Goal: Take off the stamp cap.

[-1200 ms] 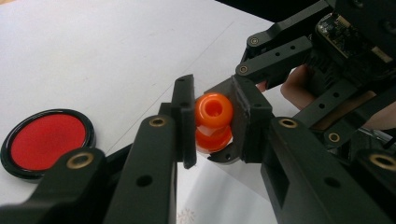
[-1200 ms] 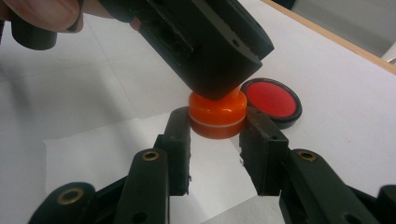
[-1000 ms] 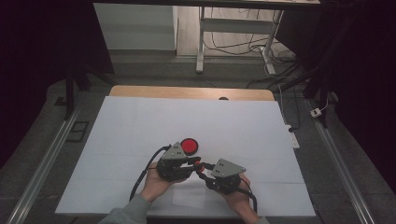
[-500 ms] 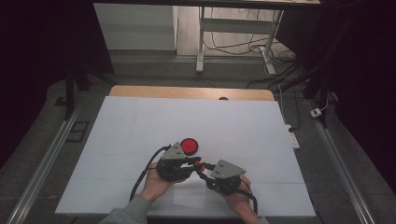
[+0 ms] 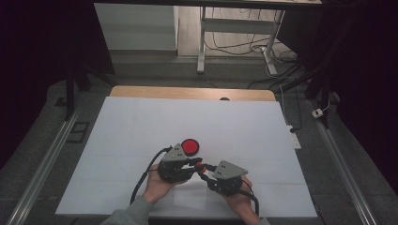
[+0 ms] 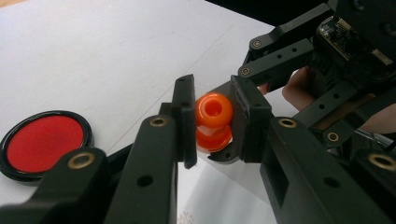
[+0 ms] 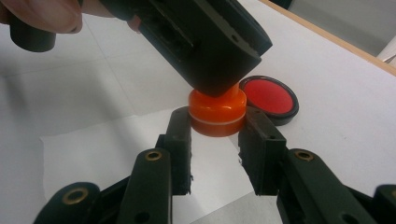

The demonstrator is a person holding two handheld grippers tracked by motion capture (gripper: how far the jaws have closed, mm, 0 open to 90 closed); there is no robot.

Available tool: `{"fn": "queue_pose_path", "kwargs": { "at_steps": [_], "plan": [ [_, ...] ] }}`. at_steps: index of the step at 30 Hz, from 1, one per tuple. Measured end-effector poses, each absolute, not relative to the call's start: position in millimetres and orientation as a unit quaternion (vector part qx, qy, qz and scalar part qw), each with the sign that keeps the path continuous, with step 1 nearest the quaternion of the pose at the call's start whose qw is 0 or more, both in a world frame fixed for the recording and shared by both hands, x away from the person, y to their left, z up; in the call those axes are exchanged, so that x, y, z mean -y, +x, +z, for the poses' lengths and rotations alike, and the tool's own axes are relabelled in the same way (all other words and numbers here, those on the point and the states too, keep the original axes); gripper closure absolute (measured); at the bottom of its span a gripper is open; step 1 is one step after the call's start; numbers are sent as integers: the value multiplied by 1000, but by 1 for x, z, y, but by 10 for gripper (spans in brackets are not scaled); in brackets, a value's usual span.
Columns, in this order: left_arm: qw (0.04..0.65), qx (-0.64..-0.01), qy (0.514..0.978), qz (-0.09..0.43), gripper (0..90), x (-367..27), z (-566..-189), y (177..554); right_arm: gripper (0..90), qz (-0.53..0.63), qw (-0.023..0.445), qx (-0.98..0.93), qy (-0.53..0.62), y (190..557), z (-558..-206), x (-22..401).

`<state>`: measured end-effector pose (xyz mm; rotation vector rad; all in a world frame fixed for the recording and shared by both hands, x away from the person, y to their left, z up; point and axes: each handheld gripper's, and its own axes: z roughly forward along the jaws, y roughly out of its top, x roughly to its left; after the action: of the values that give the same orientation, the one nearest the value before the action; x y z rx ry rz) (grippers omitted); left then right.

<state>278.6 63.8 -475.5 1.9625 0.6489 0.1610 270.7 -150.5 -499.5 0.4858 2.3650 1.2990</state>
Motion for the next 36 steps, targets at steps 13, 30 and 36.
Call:
{"fn": "queue_pose_path", "kwargs": {
  "at_steps": [13,30,36],
  "plan": [
    [514,-269,812,69,734,-64,-476,278,652,470,195,-843,176,271,-500,151],
    [515,-268,811,71,736,-64,-476,277,653,476,192,-840,177,270,-501,152],
    [517,-269,810,69,736,-65,-476,277,653,477,192,-839,178,270,-501,153]
  ]
}}
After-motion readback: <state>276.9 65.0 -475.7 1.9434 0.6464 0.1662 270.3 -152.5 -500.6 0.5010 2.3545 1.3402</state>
